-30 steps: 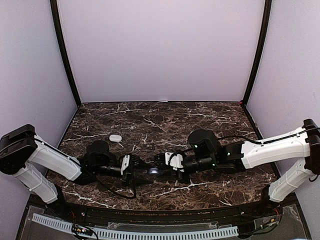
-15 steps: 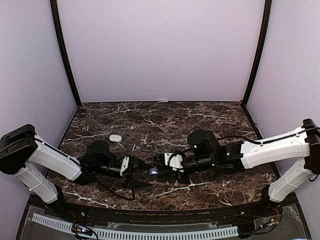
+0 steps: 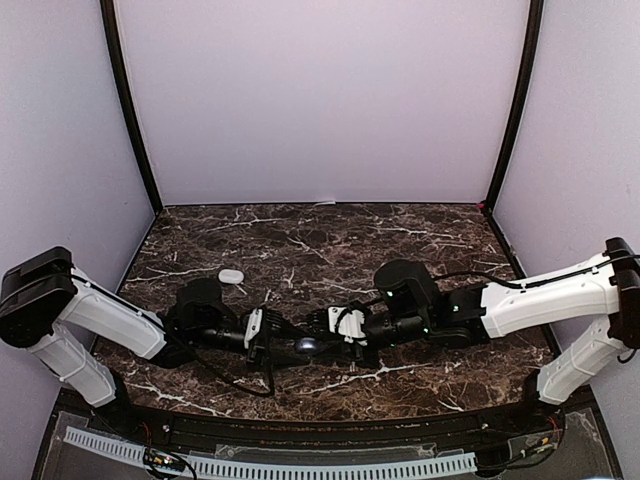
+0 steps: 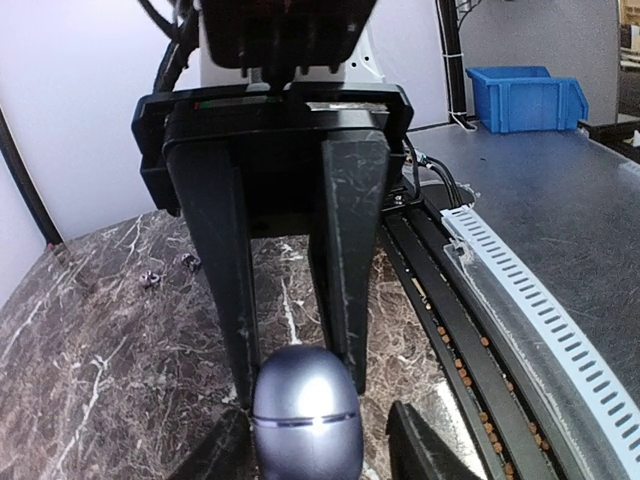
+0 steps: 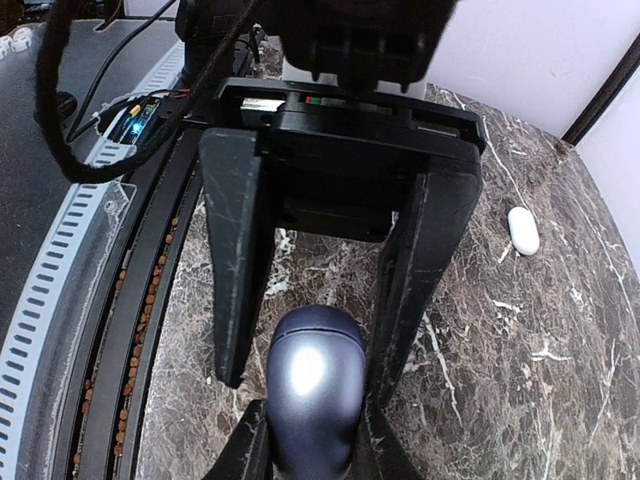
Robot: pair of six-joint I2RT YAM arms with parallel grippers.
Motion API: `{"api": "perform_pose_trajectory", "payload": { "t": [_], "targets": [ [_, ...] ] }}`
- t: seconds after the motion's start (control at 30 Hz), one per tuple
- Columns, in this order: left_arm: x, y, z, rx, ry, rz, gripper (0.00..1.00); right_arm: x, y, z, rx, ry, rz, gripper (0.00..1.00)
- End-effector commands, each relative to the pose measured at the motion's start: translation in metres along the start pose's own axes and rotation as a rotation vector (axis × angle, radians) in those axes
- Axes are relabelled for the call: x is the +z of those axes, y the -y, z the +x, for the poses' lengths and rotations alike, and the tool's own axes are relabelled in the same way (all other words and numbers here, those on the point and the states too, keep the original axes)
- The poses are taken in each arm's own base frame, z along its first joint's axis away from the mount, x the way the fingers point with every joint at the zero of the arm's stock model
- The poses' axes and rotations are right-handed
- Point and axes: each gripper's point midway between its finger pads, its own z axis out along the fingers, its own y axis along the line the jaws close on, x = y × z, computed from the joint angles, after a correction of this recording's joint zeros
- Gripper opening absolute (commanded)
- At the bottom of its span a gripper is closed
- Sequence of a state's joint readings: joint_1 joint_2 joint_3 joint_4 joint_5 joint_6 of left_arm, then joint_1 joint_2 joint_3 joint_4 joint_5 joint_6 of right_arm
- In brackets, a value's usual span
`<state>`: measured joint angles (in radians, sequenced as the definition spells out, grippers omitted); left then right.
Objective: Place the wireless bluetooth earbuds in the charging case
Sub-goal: Pass from the right arm to the left
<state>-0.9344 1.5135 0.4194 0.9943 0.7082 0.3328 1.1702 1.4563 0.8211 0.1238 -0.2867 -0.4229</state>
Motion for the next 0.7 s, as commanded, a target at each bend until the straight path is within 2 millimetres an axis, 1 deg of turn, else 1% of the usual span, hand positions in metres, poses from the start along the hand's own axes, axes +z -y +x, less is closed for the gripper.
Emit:
{"api": "perform_pose_trajectory", "payload": {
  "t": [0.0, 0.17, 0.27, 0.3, 0.4, 0.5, 0.53, 0.67],
  "targets": [
    [0.005, -0.009, -0.005, -0.006, 0.012, -0.027, 0.44, 0.002, 0.005, -0.021, -0.026, 0.058, 0.015, 0.16],
    [0.004, -0.008, -0.001, -0.005, 0.003, -0.03, 0.36, 0.001, 0.004, -0.02, -0.028, 0.061, 0.014, 0.17],
    [0.004, -0.01, 0.0, -0.004, 0.0, -0.039, 0.35, 0.0, 0.004, -0.02, -0.028, 0.062, 0.015, 0.17],
    [0.004, -0.01, 0.001, -0.005, -0.003, -0.041, 0.35, 0.0, 0.005, -0.021, -0.029, 0.065, 0.016, 0.17],
    [0.004, -0.01, 0.002, -0.02, -0.006, -0.044, 0.47, 0.0, 0.004, -0.021, -0.028, 0.064, 0.014, 0.17],
    [0.005, -0.011, 0.003, -0.032, -0.01, -0.045, 0.48, 0.0, 0.004, -0.021, -0.029, 0.065, 0.014, 0.17],
    [0.005, -0.011, 0.003, -0.034, -0.011, -0.045, 0.47, 0.0, 0.004, -0.021, -0.028, 0.066, 0.012, 0.17],
    [0.006, -0.011, 0.006, -0.035, -0.02, -0.04, 0.36, -0.001, 0.004, -0.022, -0.028, 0.067, 0.013, 0.18]
  ]
}}
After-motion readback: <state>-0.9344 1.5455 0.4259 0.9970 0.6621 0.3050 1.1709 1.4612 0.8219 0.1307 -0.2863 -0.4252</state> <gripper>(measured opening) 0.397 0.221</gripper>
